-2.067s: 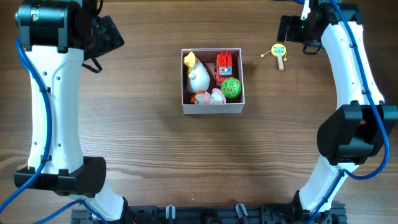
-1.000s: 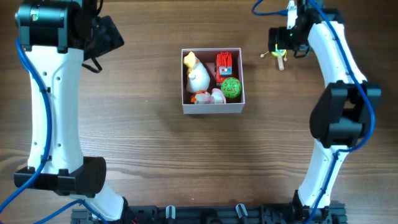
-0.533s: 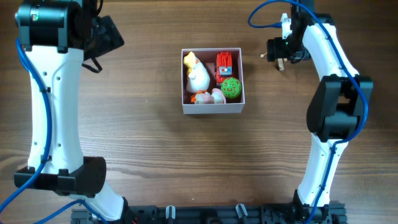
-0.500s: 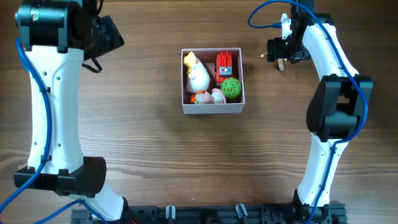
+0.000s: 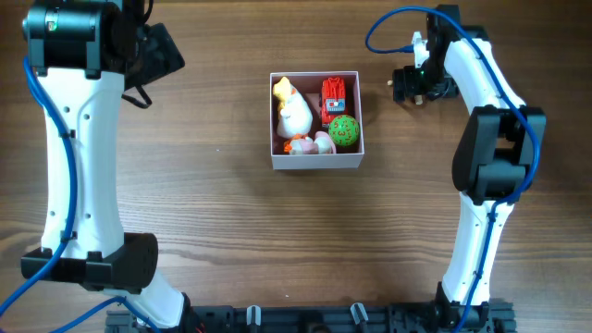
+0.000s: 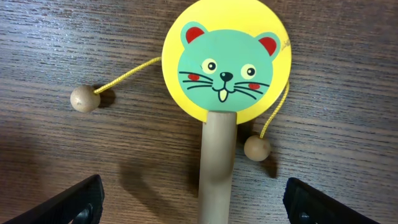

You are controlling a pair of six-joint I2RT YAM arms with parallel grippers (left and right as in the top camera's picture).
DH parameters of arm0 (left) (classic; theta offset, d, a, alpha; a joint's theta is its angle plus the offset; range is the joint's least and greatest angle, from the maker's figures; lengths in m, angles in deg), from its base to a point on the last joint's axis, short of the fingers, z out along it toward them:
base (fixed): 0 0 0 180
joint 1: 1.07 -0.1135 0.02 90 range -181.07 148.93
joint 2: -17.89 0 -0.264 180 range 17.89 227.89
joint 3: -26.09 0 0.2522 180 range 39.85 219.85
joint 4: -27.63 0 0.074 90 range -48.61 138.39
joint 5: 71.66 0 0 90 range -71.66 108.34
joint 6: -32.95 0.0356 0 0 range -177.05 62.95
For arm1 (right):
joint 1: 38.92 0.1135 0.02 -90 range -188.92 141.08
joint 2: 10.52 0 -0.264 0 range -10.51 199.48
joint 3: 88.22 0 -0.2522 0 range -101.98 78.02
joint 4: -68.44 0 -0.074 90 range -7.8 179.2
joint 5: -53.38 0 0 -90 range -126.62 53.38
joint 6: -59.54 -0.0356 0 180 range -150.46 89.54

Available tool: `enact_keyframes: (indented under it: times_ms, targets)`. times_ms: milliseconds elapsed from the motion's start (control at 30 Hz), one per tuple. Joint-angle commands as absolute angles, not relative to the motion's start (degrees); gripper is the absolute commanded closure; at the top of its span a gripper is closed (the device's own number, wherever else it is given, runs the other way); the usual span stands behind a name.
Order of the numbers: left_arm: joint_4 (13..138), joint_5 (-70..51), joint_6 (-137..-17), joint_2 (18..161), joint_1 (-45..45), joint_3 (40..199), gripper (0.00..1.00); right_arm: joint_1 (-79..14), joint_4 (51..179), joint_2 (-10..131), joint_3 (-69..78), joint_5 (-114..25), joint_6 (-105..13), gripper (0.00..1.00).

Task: Pack container
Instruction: 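Lower the right gripper and grasp the rattle drum handle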

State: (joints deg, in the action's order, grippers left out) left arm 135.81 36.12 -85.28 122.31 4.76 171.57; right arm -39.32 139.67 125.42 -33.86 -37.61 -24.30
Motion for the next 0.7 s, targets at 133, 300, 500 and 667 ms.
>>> enact_keyframes:
  times_ms: [133, 300, 500, 667]
  targets:
    - [135.7, 37.3, -86.3, 122.9, 4.6, 171.8, 0.0, -39.3, 138.8, 126.9, -34.0, -36.5, -23.6, 0.15]
    - [135.7, 37.3, -86.3, 122.9, 4.6, 171.8, 0.0, -39.3, 138.8, 127.0, -34.0, -36.6, -24.6, 0.16]
    - [135.7, 37.3, -86.3, 122.9, 4.6, 171.8, 0.0, -39.3, 138.7, 127.0, -34.0, -36.6, -24.5, 0.15]
    - [135.7, 37.3, -86.3, 122.9, 4.6, 171.8, 0.0, -39.3, 138.6, 127.0, -33.4, -36.6, -24.5, 0.15]
